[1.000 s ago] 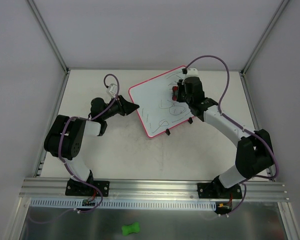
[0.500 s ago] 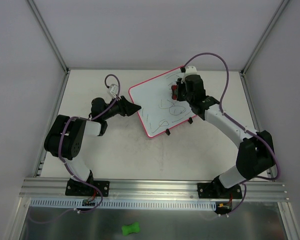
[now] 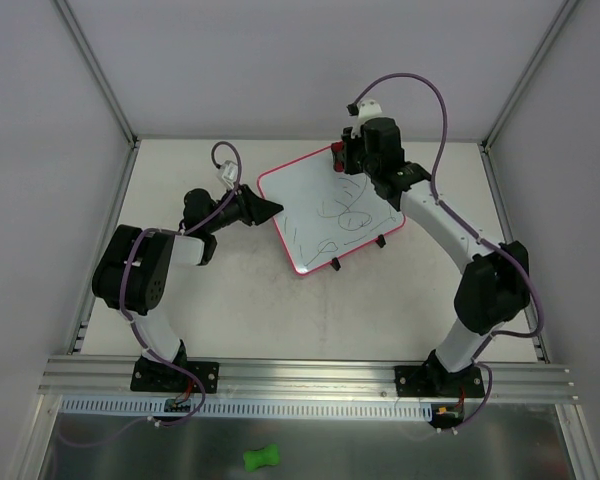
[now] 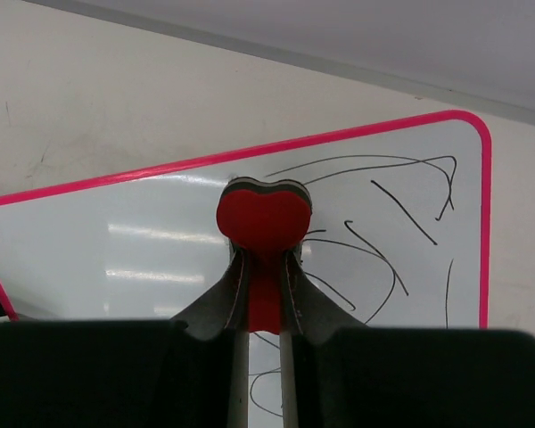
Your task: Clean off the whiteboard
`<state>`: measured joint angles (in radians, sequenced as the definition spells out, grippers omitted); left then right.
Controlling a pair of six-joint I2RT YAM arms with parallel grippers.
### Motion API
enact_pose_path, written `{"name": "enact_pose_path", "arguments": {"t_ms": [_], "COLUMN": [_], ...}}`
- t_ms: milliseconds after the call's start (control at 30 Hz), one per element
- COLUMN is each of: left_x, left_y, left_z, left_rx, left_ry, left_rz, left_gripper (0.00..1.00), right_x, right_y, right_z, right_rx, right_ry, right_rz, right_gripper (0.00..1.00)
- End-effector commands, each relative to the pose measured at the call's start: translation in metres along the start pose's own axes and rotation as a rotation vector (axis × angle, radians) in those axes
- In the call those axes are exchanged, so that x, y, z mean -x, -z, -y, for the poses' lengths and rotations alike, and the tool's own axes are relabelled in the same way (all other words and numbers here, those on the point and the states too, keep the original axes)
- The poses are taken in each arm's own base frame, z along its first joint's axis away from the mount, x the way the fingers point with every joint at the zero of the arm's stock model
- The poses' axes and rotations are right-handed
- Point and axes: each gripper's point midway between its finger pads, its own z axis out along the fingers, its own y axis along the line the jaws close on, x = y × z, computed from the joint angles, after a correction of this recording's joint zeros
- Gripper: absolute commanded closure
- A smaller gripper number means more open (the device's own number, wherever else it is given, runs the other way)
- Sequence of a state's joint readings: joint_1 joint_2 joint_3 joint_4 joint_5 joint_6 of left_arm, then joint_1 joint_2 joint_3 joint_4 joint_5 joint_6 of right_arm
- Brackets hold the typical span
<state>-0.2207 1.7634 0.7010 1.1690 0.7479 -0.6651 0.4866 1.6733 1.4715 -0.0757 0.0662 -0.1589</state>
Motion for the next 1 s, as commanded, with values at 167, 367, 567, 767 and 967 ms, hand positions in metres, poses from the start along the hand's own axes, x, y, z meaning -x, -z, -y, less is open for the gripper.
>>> {"name": "enact_pose_path", "arguments": {"t_ms": [167, 367, 567, 767, 967], "left_x": [0.017, 0.013, 0.009, 0.006, 0.005], "left_y": [-0.004, -0.004, -0.001, 0.002, 0.002], "left_z": [0.010, 0.007, 0.004, 0.002, 0.002], "left_rx": [-0.061, -0.063, -0.058, -0.053, -0.052], "left_ry": [-0.074, -0.039, -0.026, -0.033, -0.039], "left_rz": [0.023, 0.009, 0.001, -0.003, -0.006], "left_gripper": [0.82, 1.00, 1.00, 1.00, 1.00], "right_x": [0.018, 0.014, 0.012, 0.004, -0.007], "right_y": [-0.027, -0.038, -0.045, -0.056, -0.069], "right_z": [-0.004, -0.004, -0.011, -0.004, 0.008], "right_rx": [0.041, 0.043, 0.092, 0.064, -0.004], "right_ry": [0.061, 0.068, 0.103, 0.129, 0.119], "right_rz": [0.004, -0.009, -0.013, -0.033, -0.056], "right_gripper": [1.00, 1.00, 1.00, 1.00, 1.00]}}
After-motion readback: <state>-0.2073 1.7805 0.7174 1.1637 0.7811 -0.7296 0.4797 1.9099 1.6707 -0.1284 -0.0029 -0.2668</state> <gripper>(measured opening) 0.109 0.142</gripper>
